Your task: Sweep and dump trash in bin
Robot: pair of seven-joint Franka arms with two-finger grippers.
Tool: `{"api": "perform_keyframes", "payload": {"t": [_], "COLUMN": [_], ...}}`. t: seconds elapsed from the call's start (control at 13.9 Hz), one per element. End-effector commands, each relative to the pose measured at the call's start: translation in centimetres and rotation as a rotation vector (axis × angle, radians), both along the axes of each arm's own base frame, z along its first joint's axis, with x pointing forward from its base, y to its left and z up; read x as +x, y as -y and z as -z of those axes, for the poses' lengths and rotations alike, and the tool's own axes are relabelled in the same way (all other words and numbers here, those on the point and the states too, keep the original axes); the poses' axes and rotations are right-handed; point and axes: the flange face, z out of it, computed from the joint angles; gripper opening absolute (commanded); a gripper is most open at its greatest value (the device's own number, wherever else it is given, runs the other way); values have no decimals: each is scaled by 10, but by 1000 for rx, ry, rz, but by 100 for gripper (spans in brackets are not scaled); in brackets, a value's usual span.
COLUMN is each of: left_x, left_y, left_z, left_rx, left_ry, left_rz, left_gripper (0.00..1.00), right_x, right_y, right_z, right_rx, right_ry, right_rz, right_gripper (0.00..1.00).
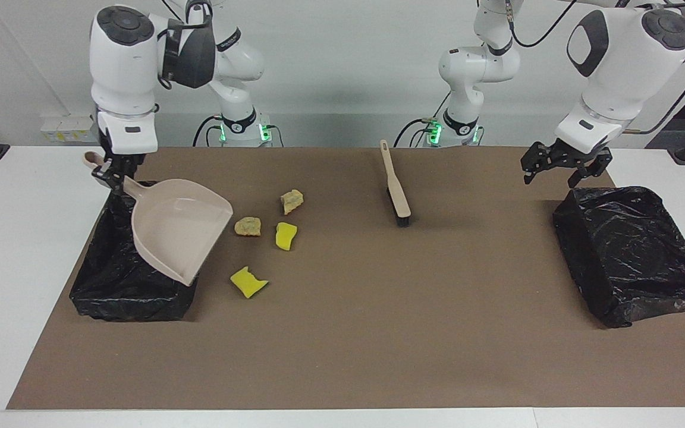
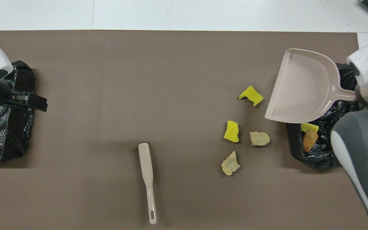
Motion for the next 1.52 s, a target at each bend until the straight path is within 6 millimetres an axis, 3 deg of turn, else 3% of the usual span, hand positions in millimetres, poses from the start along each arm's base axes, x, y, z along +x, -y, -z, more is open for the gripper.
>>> {"api": "perform_keyframes", "payload": {"t": [0.0, 0.14, 0.29, 0.43, 0.65, 0.94, 1.3, 1.44], "left_x": [-10, -12, -20, -23, -22, -22, -22, -23], "left_y": [8, 9, 9, 8, 8, 1, 1, 1], "left_z": [-3, -2, 3, 7, 6, 7, 7, 6], "left_rx": [13, 15, 18, 19, 17, 16, 16, 14], "left_ry": [10, -2, -9, -12, -10, -14, -16, -16], "left_rz": [26, 9, 11, 8, 6, -5, -5, -5], "left_gripper": [100, 100, 100, 100, 100, 100, 100, 100], "right_x": [12, 33, 52, 68, 69, 50, 35, 17], "right_y": [-57, -93, -155, -197, -281, -384, -434, -459], "right_z": [23, 30, 50, 68, 90, 132, 170, 187], "right_rx": [100, 160, 211, 262, 321, 403, 505, 484], "right_ry": [77, 142, 176, 229, 274, 275, 152, 137], "right_rz": [219, 410, 538, 718, 907, 1079, 1156, 1131], "right_gripper": [0, 0, 0, 0, 0, 0, 0, 0]}}
